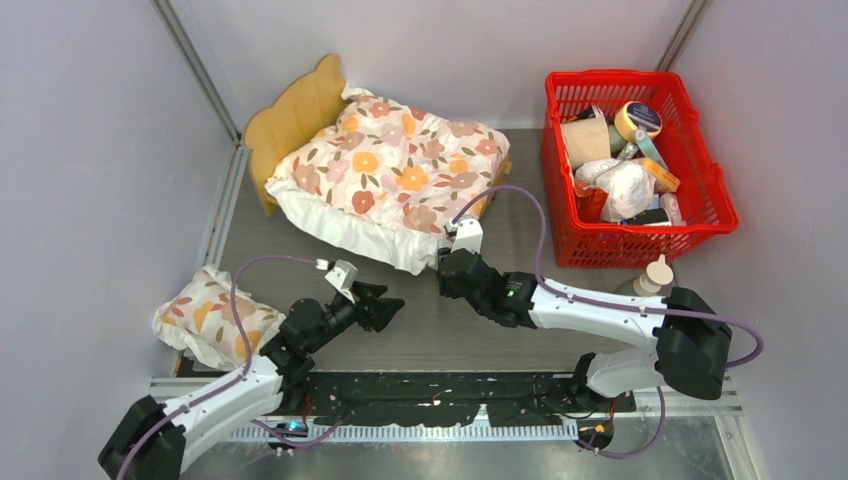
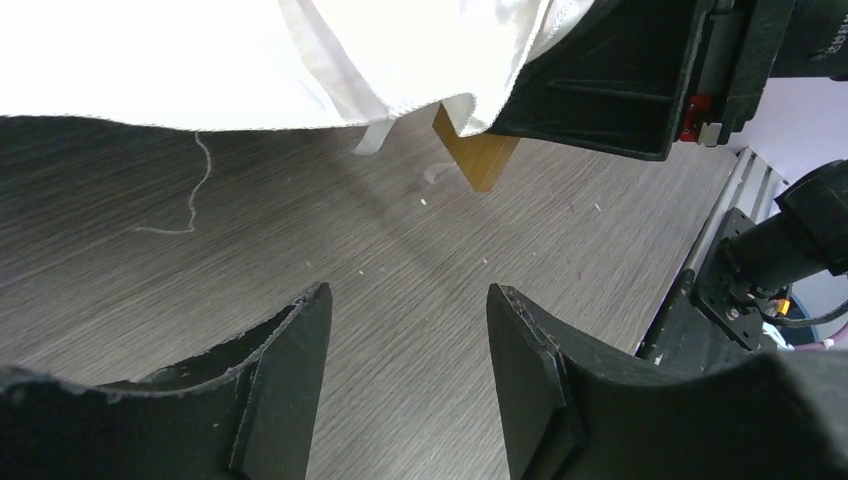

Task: Set up the pet bed
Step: Cross the ropes on the bed frame, then tie the ropes to the bed frame.

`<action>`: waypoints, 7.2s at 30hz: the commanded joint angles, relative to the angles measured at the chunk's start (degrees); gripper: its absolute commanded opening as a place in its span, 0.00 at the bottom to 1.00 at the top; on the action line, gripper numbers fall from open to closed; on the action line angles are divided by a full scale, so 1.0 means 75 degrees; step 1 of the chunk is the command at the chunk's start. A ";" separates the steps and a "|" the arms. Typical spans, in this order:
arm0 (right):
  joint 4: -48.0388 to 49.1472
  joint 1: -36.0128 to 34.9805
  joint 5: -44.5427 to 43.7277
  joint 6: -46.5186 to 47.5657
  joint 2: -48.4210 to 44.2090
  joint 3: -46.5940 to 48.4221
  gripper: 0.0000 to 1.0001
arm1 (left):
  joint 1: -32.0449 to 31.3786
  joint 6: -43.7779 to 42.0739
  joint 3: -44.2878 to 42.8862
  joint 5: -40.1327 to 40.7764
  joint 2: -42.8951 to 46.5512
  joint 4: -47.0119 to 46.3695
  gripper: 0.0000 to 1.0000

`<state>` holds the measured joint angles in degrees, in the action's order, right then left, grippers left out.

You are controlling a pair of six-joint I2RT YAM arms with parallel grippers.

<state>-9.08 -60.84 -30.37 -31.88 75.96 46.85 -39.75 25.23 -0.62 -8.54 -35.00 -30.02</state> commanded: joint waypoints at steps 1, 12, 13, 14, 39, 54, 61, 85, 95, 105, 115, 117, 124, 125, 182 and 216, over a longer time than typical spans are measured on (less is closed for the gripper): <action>0.1598 0.0063 0.0027 -0.0721 -0.0716 0.0858 0.05 | -0.0128 -0.0053 0.0264 -0.0005 -0.1069 -0.2116 0.63; 0.1879 0.0058 0.0456 -0.0909 -0.0897 0.0732 0.05 | -0.0456 -0.0329 -0.0495 0.0054 -0.5096 -0.5808 0.66; 0.1908 0.0069 0.0489 -0.0937 -0.0962 0.0694 0.05 | -0.0530 -0.0427 -0.0628 0.0033 -0.5364 -0.6010 0.66; 0.1959 0.0065 0.0505 -0.0969 -0.0999 0.0615 0.05 | -0.0581 -0.0520 -0.0759 0.0043 -0.5606 -0.6200 0.67; 0.2332 0.0061 0.0779 -0.1101 -0.1241 0.0214 0.05 | -0.0724 -0.1227 -0.2061 0.0952 -0.7981 -0.7371 0.61; 0.2424 0.0061 0.0371 -0.1044 -0.1371 -0.0141 0.05 | -0.0752 -0.0230 -0.1258 0.0497 -0.7779 -0.7367 0.00; 0.2576 0.0061 0.0279 -0.1188 -0.1089 -0.0245 0.05 | -0.1426 0.0002 -0.0584 0.0791 -0.7699 -0.7366 0.00; 0.0529 0.0049 0.0767 -0.0815 -0.2741 -0.1022 0.54 | -0.2930 0.0047 0.0290 0.2113 -0.6488 -0.7073 0.00; 0.0796 0.0082 0.0909 -0.0012 -0.3582 -0.2250 0.52 | -0.2928 0.0200 0.0246 0.1890 -0.6381 -0.6754 0.00; 0.3355 0.0633 0.1933 0.1327 -0.2117 -0.3136 0.49 | -0.3111 0.0308 0.0666 0.1701 -0.6542 -0.6685 0.00; 0.4531 0.0915 0.2353 0.0980 -0.0453 -0.3234 0.51 | -0.3118 0.0275 0.0894 0.1817 -0.6512 -0.6742 0.00; 0.4724 0.0919 0.2356 0.0921 -0.0243 -0.3261 0.48 | -0.3118 0.0276 0.0866 0.1855 -0.6442 -0.6740 0.00; 0.4532 0.0951 0.2598 0.0657 -0.0260 -0.3121 0.07 | -0.3118 0.0369 0.0722 0.1879 -0.6374 -0.6640 0.00; 0.4290 0.0943 0.2574 0.0567 -0.0442 -0.3084 0.06 | -0.3118 0.0401 0.0709 0.1866 -0.6399 -0.6600 0.00; 0.2179 -0.2123 -0.0226 -0.1604 -0.2296 -0.1462 0.05 | -0.3196 0.0620 0.0502 0.1607 -0.7176 -0.7370 0.00; 0.0267 -0.1985 -0.0518 -0.0879 -0.0366 0.0113 0.49 | -0.3335 0.0729 0.0554 0.1853 -0.6614 -0.7372 0.00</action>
<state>-2.15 -75.57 -34.48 -39.31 79.18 45.91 -64.18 29.65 -0.51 5.10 -86.46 -81.17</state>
